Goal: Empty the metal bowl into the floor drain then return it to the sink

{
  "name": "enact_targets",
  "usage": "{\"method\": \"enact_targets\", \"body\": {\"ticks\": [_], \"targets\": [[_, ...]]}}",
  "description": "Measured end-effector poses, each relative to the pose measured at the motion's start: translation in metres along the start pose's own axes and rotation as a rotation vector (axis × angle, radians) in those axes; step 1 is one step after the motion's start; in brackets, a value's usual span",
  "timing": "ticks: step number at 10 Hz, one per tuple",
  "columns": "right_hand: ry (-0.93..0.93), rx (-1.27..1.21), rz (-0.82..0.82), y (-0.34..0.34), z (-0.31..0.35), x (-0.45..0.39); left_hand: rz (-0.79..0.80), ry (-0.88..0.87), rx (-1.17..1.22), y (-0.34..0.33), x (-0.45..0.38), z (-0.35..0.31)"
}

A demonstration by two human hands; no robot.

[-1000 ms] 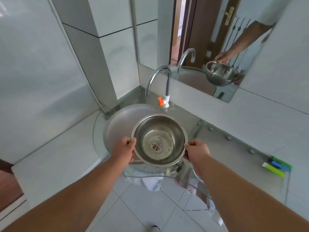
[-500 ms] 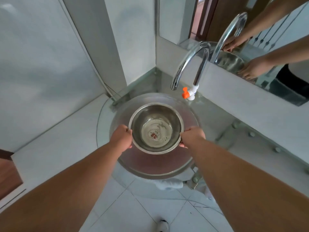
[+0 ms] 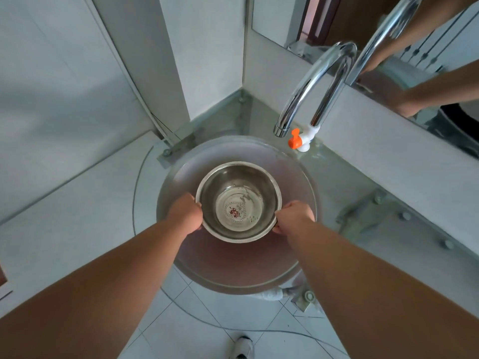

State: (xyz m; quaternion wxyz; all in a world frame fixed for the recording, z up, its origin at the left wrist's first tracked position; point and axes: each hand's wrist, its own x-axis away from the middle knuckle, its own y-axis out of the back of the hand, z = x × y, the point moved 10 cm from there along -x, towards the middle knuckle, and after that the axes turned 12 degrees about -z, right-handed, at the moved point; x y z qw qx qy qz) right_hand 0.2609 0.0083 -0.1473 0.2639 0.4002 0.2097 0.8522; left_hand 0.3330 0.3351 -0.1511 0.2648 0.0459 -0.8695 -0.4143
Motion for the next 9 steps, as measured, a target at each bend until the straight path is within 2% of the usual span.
{"method": "enact_targets", "body": {"ticks": [1, 2, 3, 4, 6, 7, 9], "targets": [[0.011, 0.052, -0.058, 0.003, -0.004, -0.003, 0.002, -0.009, -0.029, -0.002, 0.000, 0.001], [0.002, 0.026, -0.021, -0.003, -0.008, -0.003, -0.012, -0.022, -0.048, -0.001, 0.001, -0.001], [0.036, 0.075, -0.109, 0.005, -0.010, -0.002, -0.029, -0.026, -0.062, 0.002, 0.002, 0.001], [0.048, 0.068, -0.124, 0.007, -0.010, 0.002, -0.049, -0.032, -0.065, 0.005, 0.003, 0.003], [0.034, 0.050, -0.072, 0.015, -0.005, 0.007, -0.060, -0.084, -0.123, 0.014, 0.006, -0.002], [0.060, 0.000, -0.054, 0.025, 0.003, 0.013, -0.149, -0.105, -0.132, 0.032, 0.010, -0.008], [0.139, -0.131, -0.197, 0.082, 0.025, 0.029, -0.239, -0.026, 0.240, 0.075, 0.032, -0.027]]}}
